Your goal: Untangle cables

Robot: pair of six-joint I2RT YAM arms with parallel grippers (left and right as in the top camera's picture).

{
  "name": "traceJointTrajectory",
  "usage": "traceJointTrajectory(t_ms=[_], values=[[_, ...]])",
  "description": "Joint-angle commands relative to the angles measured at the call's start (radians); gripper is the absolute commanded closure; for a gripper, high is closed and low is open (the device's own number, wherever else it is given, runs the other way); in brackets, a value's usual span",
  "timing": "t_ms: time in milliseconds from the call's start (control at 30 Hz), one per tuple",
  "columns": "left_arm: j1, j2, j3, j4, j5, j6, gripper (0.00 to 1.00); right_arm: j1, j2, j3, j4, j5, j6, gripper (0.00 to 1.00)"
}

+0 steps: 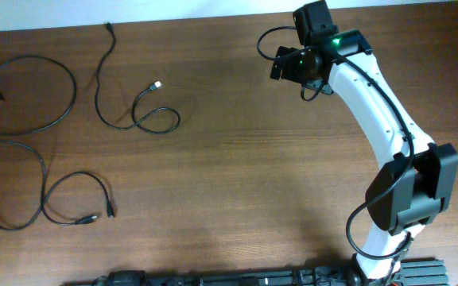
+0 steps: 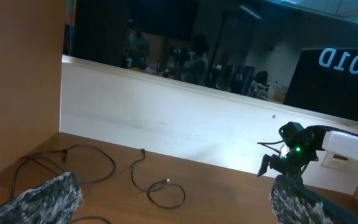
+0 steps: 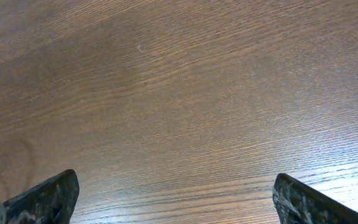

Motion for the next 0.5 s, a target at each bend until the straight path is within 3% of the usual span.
traceJointTrajectory(t_ms=[0, 133, 233, 467], values=[[-0.004, -0.010, 0.009, 0.000, 0.000, 0.033, 0.01, 0.003, 0.007, -0.005, 0.001, 0.001, -0.006, 0.02], [0.016, -0.183, -0.172, 0.000, 0.000, 0.082, 0.01, 0.002, 0.007, -0.005, 0.001, 0.001, -0.006, 0.02], [0.017, -0.341, -0.438, 0.021, 0.008, 0.102, 0.01, 0.002, 0.007, -0.005, 0.001, 0.001, -0.006, 0.01], [0.016, -0.364, -1.026, 0.349, 0.000, 0.102, 0.01, 0.003, 0.007, -0.005, 0.002, 0.001, -0.006, 0.02]])
